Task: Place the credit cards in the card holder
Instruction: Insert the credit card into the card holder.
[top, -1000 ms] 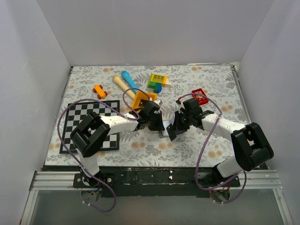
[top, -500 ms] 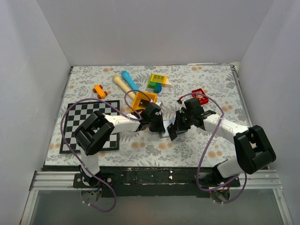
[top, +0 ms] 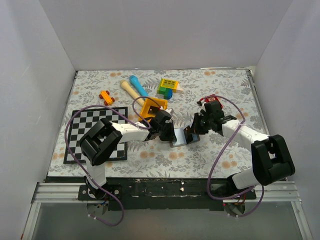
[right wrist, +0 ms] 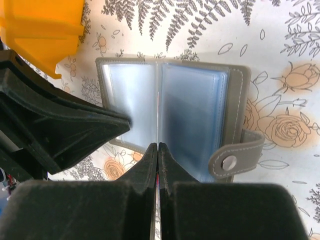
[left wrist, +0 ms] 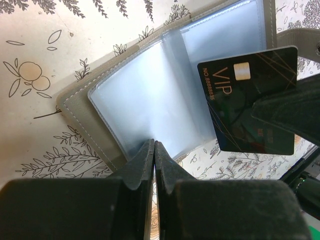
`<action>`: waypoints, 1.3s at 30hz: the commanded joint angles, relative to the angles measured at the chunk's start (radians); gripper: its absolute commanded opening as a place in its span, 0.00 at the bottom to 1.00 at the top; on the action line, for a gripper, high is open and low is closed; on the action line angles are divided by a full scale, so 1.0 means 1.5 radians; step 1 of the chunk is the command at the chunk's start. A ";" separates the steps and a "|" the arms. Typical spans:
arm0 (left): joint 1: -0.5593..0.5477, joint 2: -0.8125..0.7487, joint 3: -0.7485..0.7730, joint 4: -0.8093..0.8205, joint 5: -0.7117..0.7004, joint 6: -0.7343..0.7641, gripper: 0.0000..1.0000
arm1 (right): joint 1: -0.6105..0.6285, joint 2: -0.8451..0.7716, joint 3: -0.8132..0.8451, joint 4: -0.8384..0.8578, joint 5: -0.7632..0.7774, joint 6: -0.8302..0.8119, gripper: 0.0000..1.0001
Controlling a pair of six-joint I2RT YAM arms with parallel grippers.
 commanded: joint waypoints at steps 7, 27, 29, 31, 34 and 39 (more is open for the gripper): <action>-0.004 -0.007 -0.026 -0.025 -0.025 0.007 0.00 | -0.011 0.051 0.043 0.065 -0.042 -0.005 0.01; -0.004 -0.012 -0.030 -0.031 -0.031 0.011 0.00 | -0.011 0.106 0.030 0.126 -0.061 -0.007 0.01; -0.004 -0.013 -0.029 -0.032 -0.032 0.012 0.00 | -0.011 0.110 0.027 0.131 -0.066 -0.006 0.01; -0.006 -0.014 -0.029 -0.032 -0.033 0.012 0.00 | -0.011 0.112 0.024 0.151 -0.072 -0.004 0.01; -0.004 -0.013 -0.029 -0.033 -0.034 0.013 0.00 | -0.011 0.117 0.024 0.157 -0.082 -0.002 0.01; -0.004 -0.013 -0.028 -0.037 -0.037 0.017 0.00 | -0.011 0.108 0.012 0.157 -0.069 0.005 0.01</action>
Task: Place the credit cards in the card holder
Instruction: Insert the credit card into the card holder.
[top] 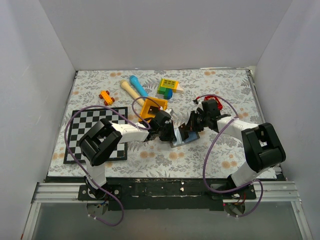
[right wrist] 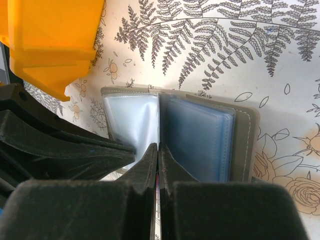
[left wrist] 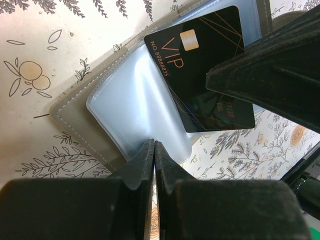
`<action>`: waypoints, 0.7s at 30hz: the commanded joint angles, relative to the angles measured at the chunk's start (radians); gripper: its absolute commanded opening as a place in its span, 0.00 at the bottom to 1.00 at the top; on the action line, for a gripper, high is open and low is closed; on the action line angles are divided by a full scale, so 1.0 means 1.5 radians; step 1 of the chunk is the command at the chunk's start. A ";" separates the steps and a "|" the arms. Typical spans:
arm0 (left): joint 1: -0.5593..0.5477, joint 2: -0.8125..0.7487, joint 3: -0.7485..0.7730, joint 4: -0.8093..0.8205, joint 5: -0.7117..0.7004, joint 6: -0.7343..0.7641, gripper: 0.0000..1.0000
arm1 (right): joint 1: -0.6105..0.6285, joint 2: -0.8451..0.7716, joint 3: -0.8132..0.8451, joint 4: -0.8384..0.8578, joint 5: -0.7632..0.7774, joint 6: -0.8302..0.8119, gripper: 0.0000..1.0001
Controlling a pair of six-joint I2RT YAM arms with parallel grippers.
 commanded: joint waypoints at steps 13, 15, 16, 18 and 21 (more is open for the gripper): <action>-0.003 -0.007 -0.015 -0.051 -0.030 0.016 0.00 | -0.001 -0.048 -0.047 0.034 0.111 0.053 0.01; -0.003 -0.007 -0.015 -0.052 -0.031 0.015 0.00 | -0.001 -0.048 -0.042 0.030 0.119 0.048 0.01; -0.003 -0.007 -0.015 -0.053 -0.030 0.016 0.00 | -0.001 -0.047 -0.039 0.027 0.122 0.045 0.01; -0.003 -0.008 -0.016 -0.053 -0.031 0.015 0.00 | -0.001 -0.048 -0.036 0.023 0.131 0.043 0.01; -0.003 -0.010 -0.014 -0.054 -0.030 0.017 0.00 | -0.001 -0.047 -0.033 0.018 0.140 0.036 0.01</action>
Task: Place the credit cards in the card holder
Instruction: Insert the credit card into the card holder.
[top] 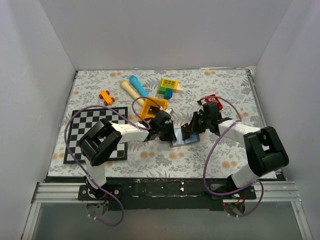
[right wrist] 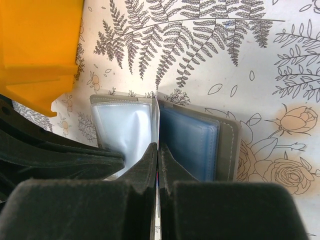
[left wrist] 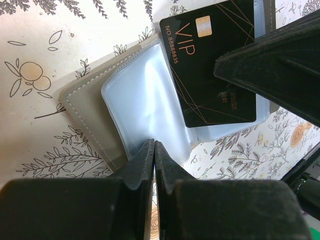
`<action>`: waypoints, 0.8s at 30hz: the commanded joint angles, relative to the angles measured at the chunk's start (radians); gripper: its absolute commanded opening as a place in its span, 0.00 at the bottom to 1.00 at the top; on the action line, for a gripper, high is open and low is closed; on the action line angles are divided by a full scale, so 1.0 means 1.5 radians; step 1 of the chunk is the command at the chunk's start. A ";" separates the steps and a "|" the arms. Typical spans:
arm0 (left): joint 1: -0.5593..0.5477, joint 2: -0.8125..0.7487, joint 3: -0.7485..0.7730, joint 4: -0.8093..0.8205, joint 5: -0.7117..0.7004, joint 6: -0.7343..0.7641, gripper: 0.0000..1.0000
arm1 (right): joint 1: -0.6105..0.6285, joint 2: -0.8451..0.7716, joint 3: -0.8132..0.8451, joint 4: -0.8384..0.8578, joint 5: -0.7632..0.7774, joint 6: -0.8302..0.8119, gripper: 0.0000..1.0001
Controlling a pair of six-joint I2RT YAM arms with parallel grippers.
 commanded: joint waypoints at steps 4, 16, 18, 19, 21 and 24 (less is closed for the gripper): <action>-0.003 -0.008 -0.015 -0.055 -0.031 0.018 0.00 | -0.002 -0.017 0.006 -0.019 0.071 -0.023 0.01; -0.003 -0.022 -0.009 -0.080 -0.066 0.031 0.00 | -0.002 -0.039 -0.036 0.013 0.024 0.005 0.01; -0.003 -0.021 -0.005 -0.083 -0.068 0.032 0.00 | -0.002 -0.045 -0.043 0.018 0.012 0.015 0.01; -0.003 -0.020 -0.005 -0.083 -0.069 0.034 0.00 | -0.002 -0.047 -0.046 0.019 0.008 0.021 0.01; -0.003 -0.021 -0.005 -0.084 -0.071 0.034 0.00 | -0.002 -0.052 -0.054 0.025 0.000 0.030 0.01; -0.003 -0.022 -0.004 -0.084 -0.073 0.035 0.00 | -0.002 -0.059 -0.067 0.029 -0.003 0.042 0.01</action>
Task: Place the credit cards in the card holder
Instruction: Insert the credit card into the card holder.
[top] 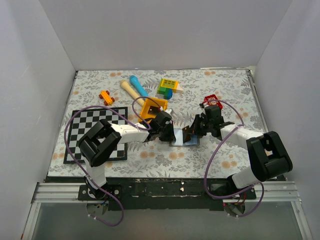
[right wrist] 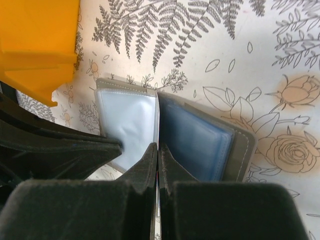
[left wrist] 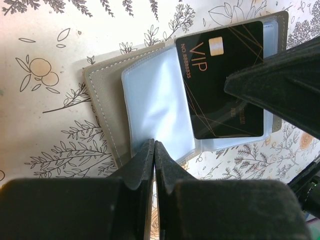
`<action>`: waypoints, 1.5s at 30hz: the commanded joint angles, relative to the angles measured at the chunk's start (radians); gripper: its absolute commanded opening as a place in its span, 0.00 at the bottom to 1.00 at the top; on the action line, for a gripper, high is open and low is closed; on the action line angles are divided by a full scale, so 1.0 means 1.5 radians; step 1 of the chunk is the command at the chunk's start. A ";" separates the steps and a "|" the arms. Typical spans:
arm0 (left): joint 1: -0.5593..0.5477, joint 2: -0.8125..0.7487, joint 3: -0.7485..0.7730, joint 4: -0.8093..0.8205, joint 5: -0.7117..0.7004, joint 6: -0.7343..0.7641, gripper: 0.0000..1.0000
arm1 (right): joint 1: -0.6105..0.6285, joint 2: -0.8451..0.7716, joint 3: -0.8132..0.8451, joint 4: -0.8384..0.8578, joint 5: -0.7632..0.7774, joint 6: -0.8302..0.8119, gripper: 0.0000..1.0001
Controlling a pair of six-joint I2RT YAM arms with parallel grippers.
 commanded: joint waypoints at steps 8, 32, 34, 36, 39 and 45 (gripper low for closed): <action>0.001 -0.012 -0.007 -0.066 -0.048 0.024 0.00 | -0.002 -0.040 -0.021 -0.032 0.015 0.057 0.01; 0.001 -0.008 -0.009 -0.067 -0.049 0.027 0.00 | -0.002 0.006 -0.031 0.007 -0.074 0.064 0.01; 0.001 -0.008 -0.009 -0.067 -0.049 0.027 0.00 | -0.002 0.011 -0.030 0.017 -0.081 0.064 0.01; 0.001 -0.007 -0.007 -0.067 -0.049 0.027 0.00 | -0.002 0.014 -0.030 0.027 -0.089 0.061 0.01; 0.000 -0.008 -0.007 -0.067 -0.049 0.025 0.00 | -0.002 0.018 -0.029 0.036 -0.091 0.061 0.01; 0.001 -0.009 -0.009 -0.071 -0.049 0.026 0.00 | -0.002 0.021 -0.032 0.042 -0.075 0.067 0.01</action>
